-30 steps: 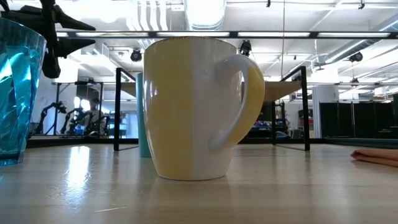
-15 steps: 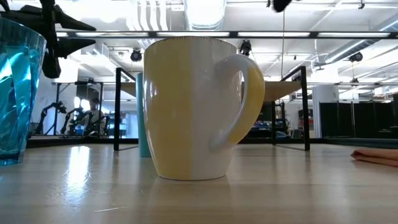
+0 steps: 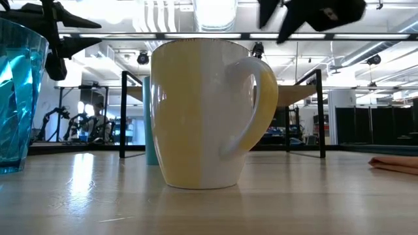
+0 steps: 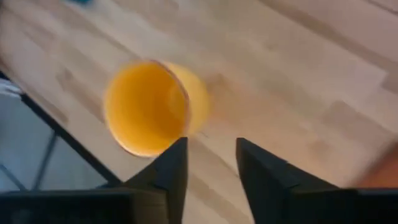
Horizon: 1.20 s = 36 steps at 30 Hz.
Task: Stack small to large cups/mugs on shelf
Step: Put the yellow mug on the shelf
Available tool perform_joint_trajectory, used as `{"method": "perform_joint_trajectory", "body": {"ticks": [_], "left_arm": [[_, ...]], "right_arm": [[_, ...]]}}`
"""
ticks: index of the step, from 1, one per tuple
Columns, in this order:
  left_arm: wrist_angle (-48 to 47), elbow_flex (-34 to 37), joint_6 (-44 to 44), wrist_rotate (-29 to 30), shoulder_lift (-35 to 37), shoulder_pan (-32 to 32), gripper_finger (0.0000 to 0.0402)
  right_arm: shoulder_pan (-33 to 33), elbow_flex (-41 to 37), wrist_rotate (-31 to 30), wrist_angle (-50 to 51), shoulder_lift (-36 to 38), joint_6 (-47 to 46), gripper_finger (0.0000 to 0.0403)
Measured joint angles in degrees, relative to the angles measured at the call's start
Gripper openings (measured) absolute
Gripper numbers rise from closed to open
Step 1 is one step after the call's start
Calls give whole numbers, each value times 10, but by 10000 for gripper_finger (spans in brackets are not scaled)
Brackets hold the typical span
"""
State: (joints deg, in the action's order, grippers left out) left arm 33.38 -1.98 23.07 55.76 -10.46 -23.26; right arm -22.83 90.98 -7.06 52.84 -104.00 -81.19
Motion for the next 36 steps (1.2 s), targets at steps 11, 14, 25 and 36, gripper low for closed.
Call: {"method": "perform_joint_trajectory", "body": {"ticks": [11,14,25,36], "left_arm": [[-3,0,0,0,-4,0,121],[-19,0,1,-1,-3,0,121],[-30,0,2,-2,-3,0,121],[-30,0,2,-15,-3,0,121]], "right_arm": [[14,63,56,-15,-62,62,160],[15,119,55,48,-98,96,157],[20,291,59,162,-227,206,160],[24,277,55,192,-246,219,140]]}}
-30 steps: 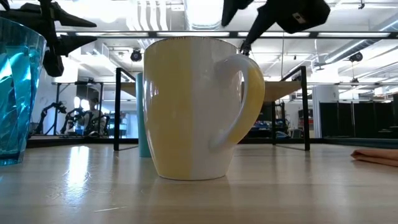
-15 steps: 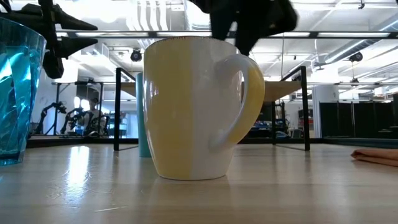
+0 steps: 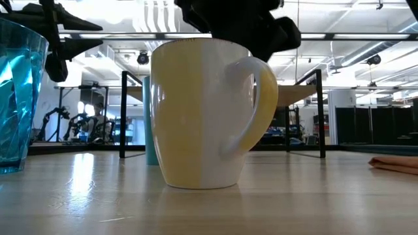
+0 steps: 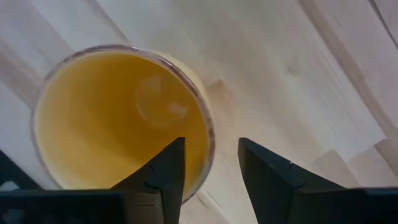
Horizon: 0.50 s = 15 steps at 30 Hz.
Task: Stack small to large cups/mugs on shelf
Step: Put the yellow mug on the shelf
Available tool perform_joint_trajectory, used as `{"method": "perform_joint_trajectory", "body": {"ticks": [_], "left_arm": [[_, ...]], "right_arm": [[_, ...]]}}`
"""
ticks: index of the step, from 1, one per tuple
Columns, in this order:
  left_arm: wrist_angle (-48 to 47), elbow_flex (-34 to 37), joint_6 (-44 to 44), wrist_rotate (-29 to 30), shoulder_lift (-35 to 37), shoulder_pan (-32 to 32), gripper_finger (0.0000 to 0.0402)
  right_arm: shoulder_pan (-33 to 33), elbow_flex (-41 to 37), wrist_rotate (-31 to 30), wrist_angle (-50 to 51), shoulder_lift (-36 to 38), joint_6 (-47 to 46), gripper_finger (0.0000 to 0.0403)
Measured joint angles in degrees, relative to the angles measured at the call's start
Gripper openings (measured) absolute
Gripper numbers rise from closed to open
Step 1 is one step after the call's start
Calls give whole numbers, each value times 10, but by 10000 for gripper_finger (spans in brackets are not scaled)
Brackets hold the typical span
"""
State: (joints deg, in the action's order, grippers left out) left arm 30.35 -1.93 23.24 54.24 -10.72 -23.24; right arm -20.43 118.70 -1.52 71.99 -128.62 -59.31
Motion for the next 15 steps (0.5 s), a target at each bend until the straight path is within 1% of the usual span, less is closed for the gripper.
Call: {"method": "perform_joint_trajectory", "body": {"ticks": [8,11,15], "left_arm": [[-1,0,-1,0,-1,0,121],[-1,0,-1,0,-1,0,121],[-13,0,-1,0,-1,0,121]], "right_arm": [[6,-10,0,-7,0,27,128],[12,-14,-8,-10,0,39,106],[26,-21,-8,-26,1,59,61]]}}
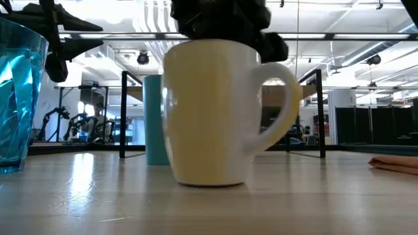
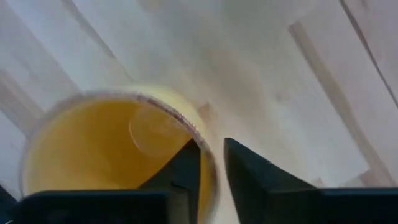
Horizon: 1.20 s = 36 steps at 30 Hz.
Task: Stack small to large cups/mugs on shelf
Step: Put the yellow mug on the shelf
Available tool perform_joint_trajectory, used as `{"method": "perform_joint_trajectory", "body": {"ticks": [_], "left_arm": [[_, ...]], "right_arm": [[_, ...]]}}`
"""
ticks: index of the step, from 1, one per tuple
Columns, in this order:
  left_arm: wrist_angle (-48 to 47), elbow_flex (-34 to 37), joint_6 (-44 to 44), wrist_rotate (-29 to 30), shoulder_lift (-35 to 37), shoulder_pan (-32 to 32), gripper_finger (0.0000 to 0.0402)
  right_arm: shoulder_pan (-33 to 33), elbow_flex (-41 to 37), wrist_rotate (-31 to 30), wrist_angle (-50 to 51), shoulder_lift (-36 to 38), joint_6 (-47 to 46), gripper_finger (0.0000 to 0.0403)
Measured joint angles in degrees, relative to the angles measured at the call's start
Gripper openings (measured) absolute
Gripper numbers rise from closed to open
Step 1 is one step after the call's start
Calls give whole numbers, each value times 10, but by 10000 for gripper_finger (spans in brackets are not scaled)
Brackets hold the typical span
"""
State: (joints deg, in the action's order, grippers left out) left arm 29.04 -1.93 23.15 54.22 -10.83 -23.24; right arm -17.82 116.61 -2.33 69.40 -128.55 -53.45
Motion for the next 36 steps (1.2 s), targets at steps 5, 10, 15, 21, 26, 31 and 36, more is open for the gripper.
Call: {"method": "perform_joint_trajectory", "body": {"ticks": [5,10,15,21,26,31,36], "left_arm": [[-27,0,18,-7,-1,-1,121],[-28,0,25,-19,-2,0,121],[-31,0,25,-21,-5,0,121],[-31,0,26,-21,-9,0,121],[-31,1,26,-21,-21,0,121],[-31,1,34,-19,-36,0,121],[-30,1,37,-19,-50,0,121]], "right_arm": [[26,0,7,-11,0,50,16],[46,8,7,-2,10,82,12],[49,31,7,35,45,73,11],[47,49,-19,111,71,48,10],[47,67,-75,169,110,13,10],[57,66,-130,199,156,-27,11],[96,54,-196,206,205,-41,11]]}}
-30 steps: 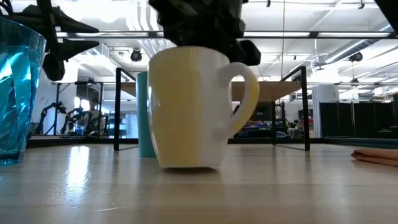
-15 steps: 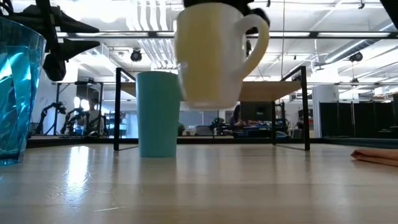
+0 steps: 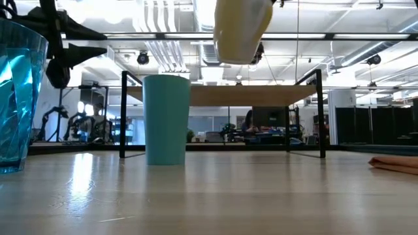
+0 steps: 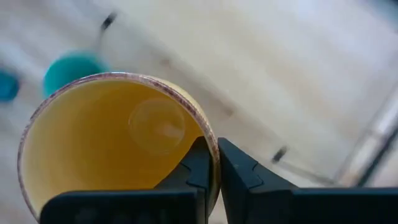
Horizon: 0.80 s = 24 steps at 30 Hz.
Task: Stack small to large cups/mugs on shelf
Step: Put the yellow mug on the shelf
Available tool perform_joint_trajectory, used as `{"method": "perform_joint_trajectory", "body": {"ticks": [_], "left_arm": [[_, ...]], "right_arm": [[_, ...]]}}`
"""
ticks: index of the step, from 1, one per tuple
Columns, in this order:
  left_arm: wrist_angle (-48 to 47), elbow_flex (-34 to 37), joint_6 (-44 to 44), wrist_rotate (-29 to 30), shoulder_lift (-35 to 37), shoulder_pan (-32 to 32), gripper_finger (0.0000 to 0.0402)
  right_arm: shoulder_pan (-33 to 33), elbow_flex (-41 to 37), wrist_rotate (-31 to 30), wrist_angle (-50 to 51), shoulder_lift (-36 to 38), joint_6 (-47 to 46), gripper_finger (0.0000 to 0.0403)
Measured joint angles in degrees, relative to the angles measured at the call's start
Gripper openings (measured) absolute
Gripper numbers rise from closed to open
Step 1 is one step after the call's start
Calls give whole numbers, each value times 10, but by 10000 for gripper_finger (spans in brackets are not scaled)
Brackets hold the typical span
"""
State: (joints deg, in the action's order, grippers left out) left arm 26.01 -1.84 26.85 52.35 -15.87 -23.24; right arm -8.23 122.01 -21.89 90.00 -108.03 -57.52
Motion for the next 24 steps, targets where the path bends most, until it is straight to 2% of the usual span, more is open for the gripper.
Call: {"method": "perform_joint_trajectory", "body": {"ticks": [3,6,8,13,16,24], "left_arm": [[0,0,6,0,-5,0,121],[-1,0,28,0,-10,0,121],[0,0,28,0,-13,0,121],[0,0,29,0,-16,0,121],[0,0,29,0,-16,0,121],[0,0,28,0,-16,0,121]], "right_arm": [[41,-4,-38,0,27,12,11],[98,-9,-35,0,51,41,12],[139,-20,-18,0,62,64,12],[225,-70,79,0,81,105,12],[244,-103,102,1,94,122,12],[263,-193,115,1,143,127,12]]}}
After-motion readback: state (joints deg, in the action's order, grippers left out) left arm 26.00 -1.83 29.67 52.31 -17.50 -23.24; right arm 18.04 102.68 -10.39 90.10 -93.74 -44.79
